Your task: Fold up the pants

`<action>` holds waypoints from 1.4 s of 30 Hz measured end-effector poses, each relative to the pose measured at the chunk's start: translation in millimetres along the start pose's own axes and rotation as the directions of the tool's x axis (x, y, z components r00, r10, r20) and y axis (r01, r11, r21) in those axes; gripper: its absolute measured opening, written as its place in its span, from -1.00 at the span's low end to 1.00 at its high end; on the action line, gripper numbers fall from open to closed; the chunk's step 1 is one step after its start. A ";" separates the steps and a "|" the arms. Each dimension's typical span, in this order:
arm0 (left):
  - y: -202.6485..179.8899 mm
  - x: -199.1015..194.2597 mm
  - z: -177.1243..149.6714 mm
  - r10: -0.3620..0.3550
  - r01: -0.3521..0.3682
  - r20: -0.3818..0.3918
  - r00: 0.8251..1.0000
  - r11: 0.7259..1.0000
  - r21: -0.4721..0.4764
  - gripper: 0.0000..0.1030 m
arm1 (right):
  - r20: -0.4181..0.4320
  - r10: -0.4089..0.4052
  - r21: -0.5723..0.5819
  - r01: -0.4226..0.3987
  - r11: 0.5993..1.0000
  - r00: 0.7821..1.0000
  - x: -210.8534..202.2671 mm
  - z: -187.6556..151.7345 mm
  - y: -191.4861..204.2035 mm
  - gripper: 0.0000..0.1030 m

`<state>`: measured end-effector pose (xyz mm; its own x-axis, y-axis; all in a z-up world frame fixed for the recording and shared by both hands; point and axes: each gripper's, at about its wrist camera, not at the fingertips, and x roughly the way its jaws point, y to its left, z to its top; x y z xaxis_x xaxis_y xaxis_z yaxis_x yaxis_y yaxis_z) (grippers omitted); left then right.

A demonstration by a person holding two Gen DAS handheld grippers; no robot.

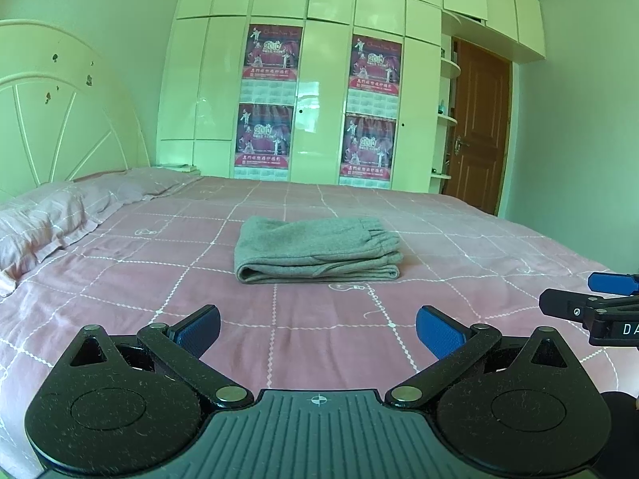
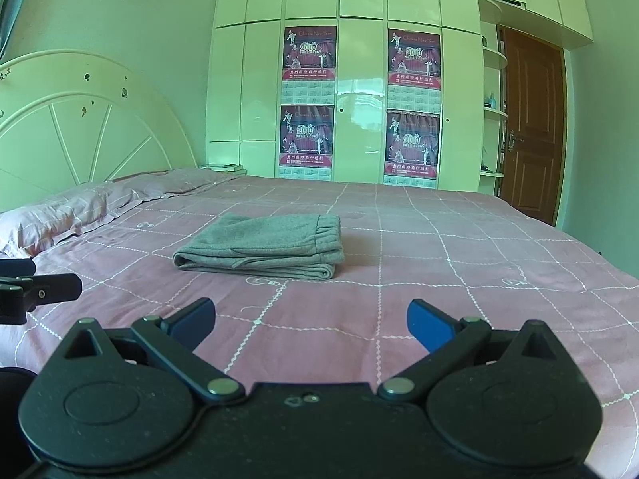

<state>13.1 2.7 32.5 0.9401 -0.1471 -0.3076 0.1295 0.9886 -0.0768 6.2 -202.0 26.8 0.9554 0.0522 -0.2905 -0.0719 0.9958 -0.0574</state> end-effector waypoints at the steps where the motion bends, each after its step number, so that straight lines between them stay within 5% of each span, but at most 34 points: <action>1: -0.1 0.1 -0.1 -0.001 0.001 -0.001 1.000 1.000 0.000 1.00 | 0.000 0.000 0.001 0.000 1.000 1.000 0.1 0.1 0.0 0.88; 42: -1.8 0.1 0.1 -0.011 0.011 0.005 1.000 0.999 0.033 1.00 | 0.001 0.003 0.001 -0.003 1.000 1.000 -0.6 1.1 -3.1 0.88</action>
<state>13.0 0.9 32.7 0.9400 -0.1581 -0.3024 0.1505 0.9874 -0.0487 6.1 -205.0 28.2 0.9556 0.0554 -0.2894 -0.0746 0.9957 -0.0557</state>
